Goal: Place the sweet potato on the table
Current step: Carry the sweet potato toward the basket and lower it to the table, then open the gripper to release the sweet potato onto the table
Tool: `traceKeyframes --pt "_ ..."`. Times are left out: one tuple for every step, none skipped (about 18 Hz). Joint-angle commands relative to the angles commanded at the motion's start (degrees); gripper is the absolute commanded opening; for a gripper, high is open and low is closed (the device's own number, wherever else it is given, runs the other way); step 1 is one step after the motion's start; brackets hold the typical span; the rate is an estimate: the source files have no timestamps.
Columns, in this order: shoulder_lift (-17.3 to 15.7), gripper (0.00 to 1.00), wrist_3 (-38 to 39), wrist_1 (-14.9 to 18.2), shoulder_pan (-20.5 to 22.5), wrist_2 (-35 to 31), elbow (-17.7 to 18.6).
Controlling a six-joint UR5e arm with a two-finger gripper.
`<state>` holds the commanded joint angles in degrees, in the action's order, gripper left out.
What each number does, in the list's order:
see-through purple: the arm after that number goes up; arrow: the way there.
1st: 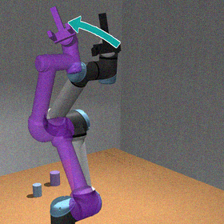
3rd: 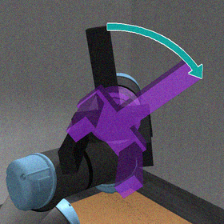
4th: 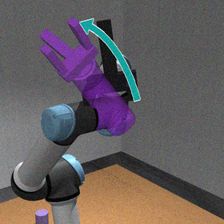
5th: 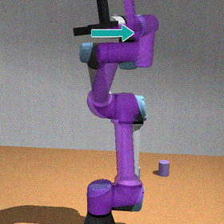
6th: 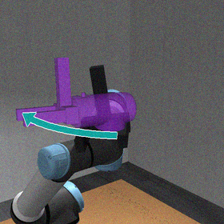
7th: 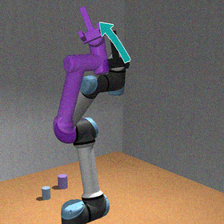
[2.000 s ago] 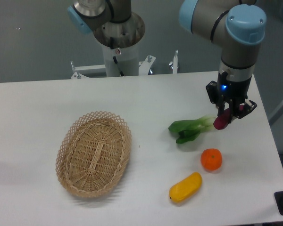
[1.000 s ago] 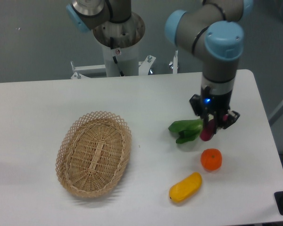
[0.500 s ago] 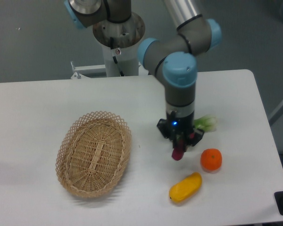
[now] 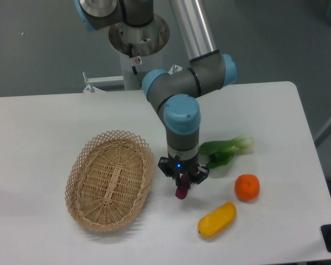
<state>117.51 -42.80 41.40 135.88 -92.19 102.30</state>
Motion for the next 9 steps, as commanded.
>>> traceKeyframes --pt "0.09 0.16 0.0 -0.09 -0.09 -0.09 0.0" --pt "0.0 0.16 -0.35 0.0 -0.09 0.0 0.0" --pt "0.09 0.17 -0.88 0.0 -0.09 -0.09 0.0" --pt "0.18 0.19 -0.97 0.0 -0.09 -0.09 0.0" --pt "0.27 0.19 -0.97 0.0 -0.09 -0.09 0.0" --pt "0.18 0.23 -1.06 0.0 -0.09 -0.09 -0.17" --pt "0.18 0.31 -1.06 -0.09 -0.09 -0.09 -0.35" --pt "0.18 0.53 -1.06 -0.09 -0.09 -0.26 -0.7" --pt "0.09 0.83 -1.06 -0.09 -0.09 -0.53 -1.14"
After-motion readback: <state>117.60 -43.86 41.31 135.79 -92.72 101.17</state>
